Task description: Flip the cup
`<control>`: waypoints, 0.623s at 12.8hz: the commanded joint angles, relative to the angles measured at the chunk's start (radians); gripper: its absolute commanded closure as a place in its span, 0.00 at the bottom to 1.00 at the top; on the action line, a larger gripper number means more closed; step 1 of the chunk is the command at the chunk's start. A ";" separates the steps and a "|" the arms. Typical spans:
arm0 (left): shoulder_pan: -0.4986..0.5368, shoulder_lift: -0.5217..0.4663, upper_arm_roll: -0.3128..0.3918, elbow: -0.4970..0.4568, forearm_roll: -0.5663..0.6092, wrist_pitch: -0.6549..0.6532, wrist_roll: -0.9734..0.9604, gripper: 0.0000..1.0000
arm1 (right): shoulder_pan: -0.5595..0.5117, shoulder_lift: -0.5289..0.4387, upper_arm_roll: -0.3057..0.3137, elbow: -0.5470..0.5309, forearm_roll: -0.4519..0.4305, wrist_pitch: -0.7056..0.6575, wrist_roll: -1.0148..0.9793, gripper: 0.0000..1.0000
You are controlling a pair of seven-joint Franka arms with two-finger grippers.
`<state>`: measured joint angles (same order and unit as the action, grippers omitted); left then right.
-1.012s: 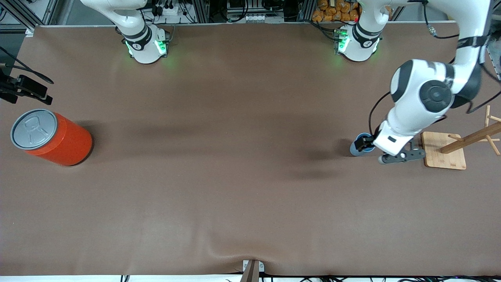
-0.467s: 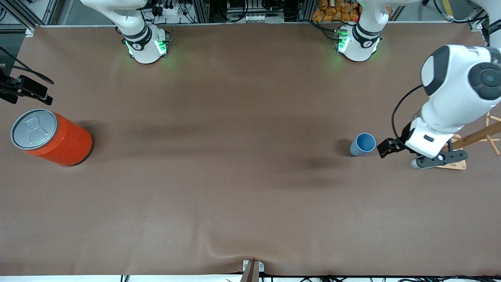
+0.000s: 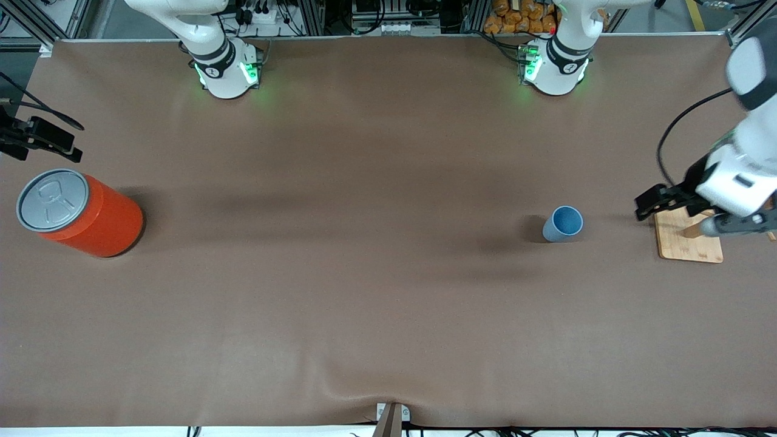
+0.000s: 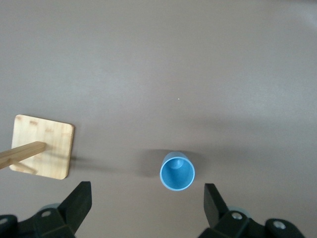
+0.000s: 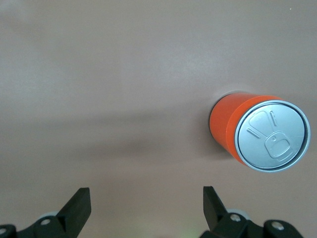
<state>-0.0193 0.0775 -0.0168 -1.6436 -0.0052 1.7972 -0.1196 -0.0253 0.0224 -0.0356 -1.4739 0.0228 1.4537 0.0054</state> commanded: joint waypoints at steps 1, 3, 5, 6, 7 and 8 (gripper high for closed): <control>-0.017 -0.090 0.027 0.004 -0.018 -0.102 0.017 0.00 | -0.012 0.007 0.008 0.023 0.002 -0.021 -0.010 0.00; -0.043 -0.136 0.052 0.019 -0.015 -0.188 0.018 0.00 | -0.012 0.005 0.008 0.023 0.002 -0.041 -0.010 0.00; -0.079 -0.169 0.095 0.019 -0.006 -0.231 0.024 0.00 | -0.012 0.004 0.010 0.024 0.002 -0.065 -0.010 0.00; -0.079 -0.179 0.097 0.024 -0.003 -0.234 0.044 0.00 | -0.012 0.002 0.008 0.023 0.002 -0.065 -0.010 0.00; -0.079 -0.182 0.103 0.036 -0.001 -0.243 0.061 0.00 | -0.012 0.002 0.010 0.024 0.000 -0.064 -0.010 0.00; -0.079 -0.194 0.116 0.048 -0.001 -0.278 0.064 0.00 | -0.012 0.002 0.008 0.024 0.000 -0.064 -0.010 0.00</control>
<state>-0.0849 -0.1023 0.0725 -1.6215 -0.0097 1.5692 -0.0804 -0.0253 0.0224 -0.0352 -1.4717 0.0228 1.4082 0.0054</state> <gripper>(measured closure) 0.000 0.000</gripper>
